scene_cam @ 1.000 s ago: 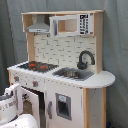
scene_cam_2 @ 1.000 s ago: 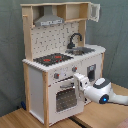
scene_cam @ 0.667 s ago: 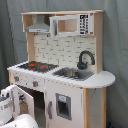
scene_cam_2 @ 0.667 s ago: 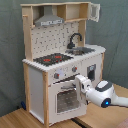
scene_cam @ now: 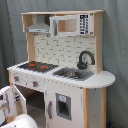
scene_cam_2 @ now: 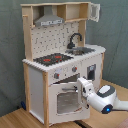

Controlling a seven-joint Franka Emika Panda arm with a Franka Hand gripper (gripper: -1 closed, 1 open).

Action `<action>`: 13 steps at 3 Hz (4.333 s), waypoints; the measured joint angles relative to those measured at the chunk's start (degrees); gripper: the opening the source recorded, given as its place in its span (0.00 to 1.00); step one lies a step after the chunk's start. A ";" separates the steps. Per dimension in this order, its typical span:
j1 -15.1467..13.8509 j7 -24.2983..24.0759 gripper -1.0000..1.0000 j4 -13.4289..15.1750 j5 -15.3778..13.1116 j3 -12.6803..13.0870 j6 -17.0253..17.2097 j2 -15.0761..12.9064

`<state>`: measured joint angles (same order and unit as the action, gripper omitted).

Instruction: Play with the kitchen

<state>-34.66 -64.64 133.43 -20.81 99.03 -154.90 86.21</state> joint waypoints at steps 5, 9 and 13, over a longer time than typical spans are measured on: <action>2.45 -0.43 1.00 -4.92 0.12 4.87 15.15 -1.24; 6.08 16.59 1.00 -11.27 -3.51 -6.19 22.18 -1.24; 7.55 39.53 1.00 -10.69 -1.95 -14.48 23.86 -4.12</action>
<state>-27.12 -25.11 122.74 -22.76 84.54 -131.05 82.09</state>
